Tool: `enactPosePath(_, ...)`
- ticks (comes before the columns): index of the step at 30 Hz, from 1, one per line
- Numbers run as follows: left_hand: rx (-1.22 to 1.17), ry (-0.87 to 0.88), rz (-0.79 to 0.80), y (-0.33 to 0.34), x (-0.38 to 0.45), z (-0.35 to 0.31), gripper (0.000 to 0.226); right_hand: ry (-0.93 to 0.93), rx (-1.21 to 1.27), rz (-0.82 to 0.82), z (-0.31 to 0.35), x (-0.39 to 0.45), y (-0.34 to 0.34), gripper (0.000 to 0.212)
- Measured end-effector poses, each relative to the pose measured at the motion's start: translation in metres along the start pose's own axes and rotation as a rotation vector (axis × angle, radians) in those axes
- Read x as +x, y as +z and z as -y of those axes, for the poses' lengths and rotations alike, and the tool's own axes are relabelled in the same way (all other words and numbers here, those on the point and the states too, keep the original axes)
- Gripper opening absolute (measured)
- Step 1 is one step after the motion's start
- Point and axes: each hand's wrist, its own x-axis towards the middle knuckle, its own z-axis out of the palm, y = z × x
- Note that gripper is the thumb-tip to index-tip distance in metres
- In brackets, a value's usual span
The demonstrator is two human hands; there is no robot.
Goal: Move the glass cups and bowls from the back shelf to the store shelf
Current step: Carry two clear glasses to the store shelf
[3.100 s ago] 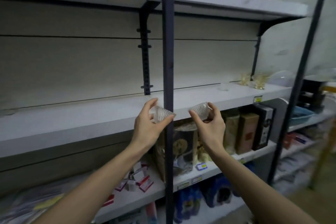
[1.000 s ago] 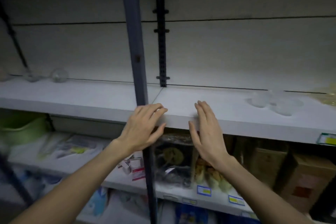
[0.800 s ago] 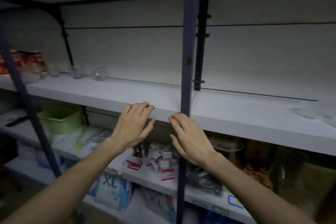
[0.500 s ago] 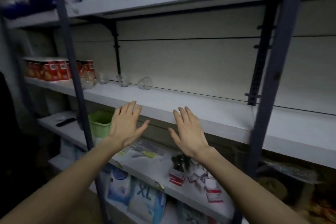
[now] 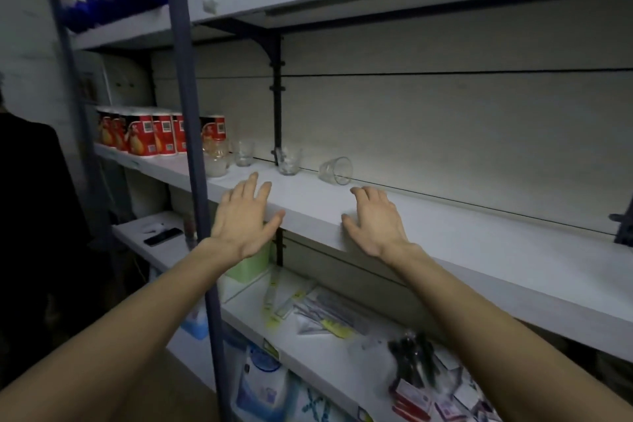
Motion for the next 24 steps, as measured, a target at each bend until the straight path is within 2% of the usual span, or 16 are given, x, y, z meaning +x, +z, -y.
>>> enactPosePath(2,0.110,0.093,-0.036,0.011,0.027,0.009,0.070,-0.007,-0.006,-0.013,-0.002,0.029,0.008,0.059)
enactPosePath(3,0.118,0.085,-0.024,0.012,0.036,0.012,0.071,0.001,-0.007,-0.007,-0.002,0.038,0.008,0.062)
enactPosePath(5,0.070,0.009,0.018,0.032,0.071,0.020,0.075,0.029,-0.006,0.005,-0.006,0.074,0.023,0.067)
enactPosePath(11,0.033,-0.071,0.124,0.092,0.180,0.051,0.085,0.085,-0.015,0.071,-0.019,0.187,0.057,0.083)
enactPosePath(17,-0.124,-0.156,0.204,0.139,0.241,0.069,0.099,0.093,-0.090,0.100,-0.033,0.232,0.095,0.091)
enactPosePath(24,-0.319,-0.035,0.086,0.179,0.305,0.070,0.099,0.108,-0.214,0.063,-0.041,0.250,0.108,0.082)
